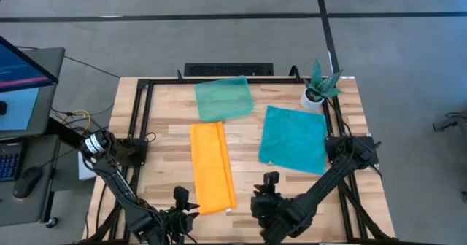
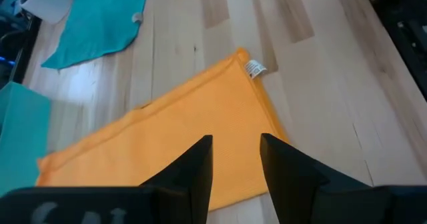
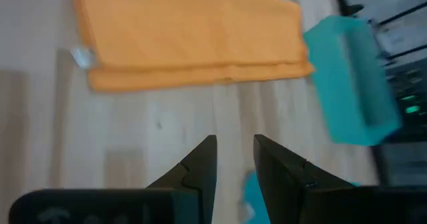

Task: Roll microfiber towels into tight, uniform cylinder then place into a basket
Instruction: Roll the yellow microfiber towel

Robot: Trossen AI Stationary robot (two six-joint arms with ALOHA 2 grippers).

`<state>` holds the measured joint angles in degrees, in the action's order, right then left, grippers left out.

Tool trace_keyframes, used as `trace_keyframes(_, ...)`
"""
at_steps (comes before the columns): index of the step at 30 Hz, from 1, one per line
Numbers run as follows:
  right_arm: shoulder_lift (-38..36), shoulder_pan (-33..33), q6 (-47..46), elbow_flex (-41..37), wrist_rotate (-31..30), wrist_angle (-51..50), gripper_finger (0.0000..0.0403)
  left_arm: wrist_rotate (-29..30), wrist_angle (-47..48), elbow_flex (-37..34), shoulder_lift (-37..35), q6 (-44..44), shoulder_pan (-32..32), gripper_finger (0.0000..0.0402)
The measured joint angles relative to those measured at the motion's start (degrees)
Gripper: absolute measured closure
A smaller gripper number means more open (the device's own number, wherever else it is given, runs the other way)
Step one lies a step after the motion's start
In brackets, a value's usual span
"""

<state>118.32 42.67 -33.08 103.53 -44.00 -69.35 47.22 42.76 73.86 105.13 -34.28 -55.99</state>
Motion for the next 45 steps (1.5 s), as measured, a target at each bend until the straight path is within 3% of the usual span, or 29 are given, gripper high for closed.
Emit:
trace_keyframes(5,0.00,-2.81,2.51,0.00,11.37,4.95,0.0281,-1.46,-6.11,-3.46,-0.07,0.26,0.09,0.0283)
trace_keyframes(8,0.00,-3.83,3.03,0.00,13.76,7.49,0.0281,-3.49,-11.37,-6.43,-0.06,1.60,0.08,0.0283)
trace_keyframes(21,0.00,-1.27,14.03,0.00,10.34,16.08,0.0281,-3.45,-14.16,-7.90,-0.05,1.61,0.99,0.0283)
trace_keyframes(28,0.00,-1.12,13.81,-0.48,7.64,12.24,0.0281,-4.10,-14.33,-8.08,-0.05,2.18,1.59,0.0283)
trace_keyframes(34,0.08,-1.15,13.62,-7.65,4.70,11.09,0.0281,-4.45,-13.84,-8.54,-0.03,1.85,3.11,0.0283)
trace_keyframes(45,0.13,-1.63,9.85,-12.04,4.90,13.78,0.0281,-6.45,-13.86,-8.54,-0.03,1.71,3.76,0.0283)
